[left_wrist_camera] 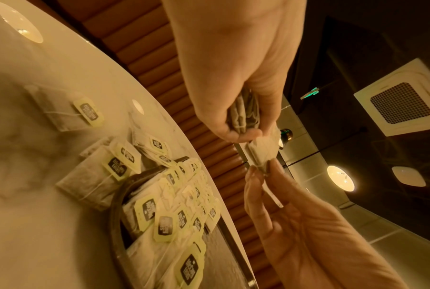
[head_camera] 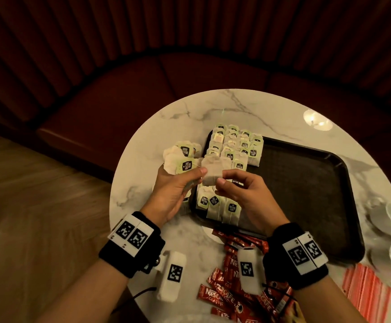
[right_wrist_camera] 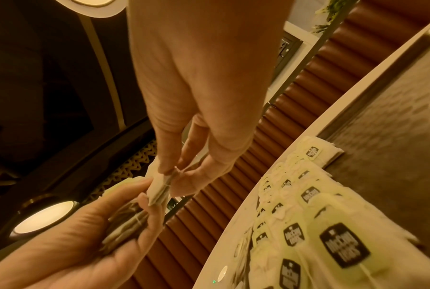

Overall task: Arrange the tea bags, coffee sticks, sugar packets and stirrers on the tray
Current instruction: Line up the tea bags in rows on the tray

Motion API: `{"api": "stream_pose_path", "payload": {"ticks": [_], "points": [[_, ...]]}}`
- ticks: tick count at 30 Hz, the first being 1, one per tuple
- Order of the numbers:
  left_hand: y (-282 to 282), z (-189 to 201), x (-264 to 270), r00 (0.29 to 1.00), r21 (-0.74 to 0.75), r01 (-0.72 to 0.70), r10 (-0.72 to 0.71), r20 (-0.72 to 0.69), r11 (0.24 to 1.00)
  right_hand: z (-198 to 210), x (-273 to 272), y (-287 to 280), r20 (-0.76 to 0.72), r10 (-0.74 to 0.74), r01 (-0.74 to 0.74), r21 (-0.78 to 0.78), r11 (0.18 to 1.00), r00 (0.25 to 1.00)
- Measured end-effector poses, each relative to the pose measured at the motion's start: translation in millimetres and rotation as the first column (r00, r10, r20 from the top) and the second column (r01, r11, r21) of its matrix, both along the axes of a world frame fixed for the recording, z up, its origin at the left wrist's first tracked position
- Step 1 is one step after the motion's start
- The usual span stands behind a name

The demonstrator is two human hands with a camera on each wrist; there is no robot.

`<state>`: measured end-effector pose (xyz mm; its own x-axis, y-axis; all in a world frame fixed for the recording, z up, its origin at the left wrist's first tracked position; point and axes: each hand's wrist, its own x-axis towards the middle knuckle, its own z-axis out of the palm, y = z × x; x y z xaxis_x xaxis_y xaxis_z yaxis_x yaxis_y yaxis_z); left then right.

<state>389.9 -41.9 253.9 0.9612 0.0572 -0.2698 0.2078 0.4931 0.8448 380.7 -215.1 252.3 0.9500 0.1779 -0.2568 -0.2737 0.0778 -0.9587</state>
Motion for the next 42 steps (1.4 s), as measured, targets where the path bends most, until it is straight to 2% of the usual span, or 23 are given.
{"api": "stream_pose_path", "payload": {"ticks": [4, 8, 11, 14, 17, 21, 25, 26, 29, 30, 33, 36, 38, 40, 42], "points": [[0.3, -0.4, -0.3, 0.999, -0.015, -0.008, 0.007, -0.041, 1.0, 0.8, -1.3, -10.5, 0.014, -0.043, 0.043, -0.029, 0.999, 0.999], [4.9, -1.2, -3.5, 0.986, -0.038, 0.122, -0.126, -0.11, 0.992, -5.2, 15.0, -35.5, -0.066, -0.223, 0.22, -0.052, 0.974, 0.973], [4.9, -3.4, -5.7, 0.966, -0.082, 0.168, -0.181, -0.185, 0.982, -25.8, 44.6, -63.4, -0.041, -0.335, 0.322, -0.186, 0.928, 0.941], [3.4, -6.5, -6.0, 0.951, -0.126, 0.158, -0.185, -0.247, 0.979, -51.8, 72.6, -89.0, -0.02, -0.42, 0.384, -0.366, 0.848, 0.907], [3.5, -8.8, -5.4, 0.945, -0.141, 0.12, -0.156, -0.286, 0.983, -73.8, 90.1, -100.9, -0.053, -0.427, 0.361, -0.451, 0.817, 0.902], [3.6, -9.1, -5.3, 0.937, -0.148, 0.114, -0.156, -0.312, 0.982, -92.6, 102.0, -99.1, -0.109, -0.419, 0.322, -0.476, 0.818, 0.902], [4.1, -9.5, -5.3, 0.94, -0.137, 0.161, -0.194, -0.281, 0.977, -93.2, 100.9, -93.3, -0.114, -0.426, 0.32, -0.498, 0.806, 0.897], [4.2, -8.7, -5.2, 0.94, -0.134, 0.179, -0.21, -0.27, 0.975, -87.9, 98.0, -92.0, -0.086, -0.42, 0.313, -0.537, 0.784, 0.904], [3.5, -6.7, -5.1, 0.94, -0.123, 0.208, -0.233, -0.248, 0.97, -58.5, 79.0, -77.6, 0.08, -0.332, 0.287, -0.71, 0.643, 0.94], [2.6, -6.1, -5.2, 0.94, -0.117, 0.213, -0.236, -0.247, 0.97, -47.5, 69.6, -69.1, 0.111, -0.273, 0.268, -0.71, 0.651, 0.956], [-1.2, -4.9, -5.2, 0.936, -0.105, 0.225, -0.244, -0.252, 0.969, -18.2, 39.9, -38.8, 0.105, -0.01, 0.069, -0.575, 0.815, 0.994], [-4.1, -3.4, -4.7, 0.939, -0.082, 0.239, -0.252, -0.233, 0.968, -0.7, 22.4, -17.8, 0.094, 0.229, -0.167, -0.435, 0.885, 0.969], [-5.3, -2.8, -4.7, 0.946, -0.056, 0.243, -0.249, -0.208, 0.968, 1.7, 16.1, -10.3, 0.031, 0.263, -0.241, -0.305, 0.921, 0.964], [-6.5, -2.6, -5.0, 0.95, -0.042, 0.244, -0.248, -0.192, 0.969, 0.7, 11.2, -5.6, -0.001, 0.242, -0.237, -0.201, 0.95, 0.97], [-6.9, -2.0, -6.0, 0.95, -0.03, 0.255, -0.256, -0.176, 0.967, -0.3, 7.3, -2.3, 0.029, 0.217, -0.21, -0.153, 0.966, 0.976]]}}
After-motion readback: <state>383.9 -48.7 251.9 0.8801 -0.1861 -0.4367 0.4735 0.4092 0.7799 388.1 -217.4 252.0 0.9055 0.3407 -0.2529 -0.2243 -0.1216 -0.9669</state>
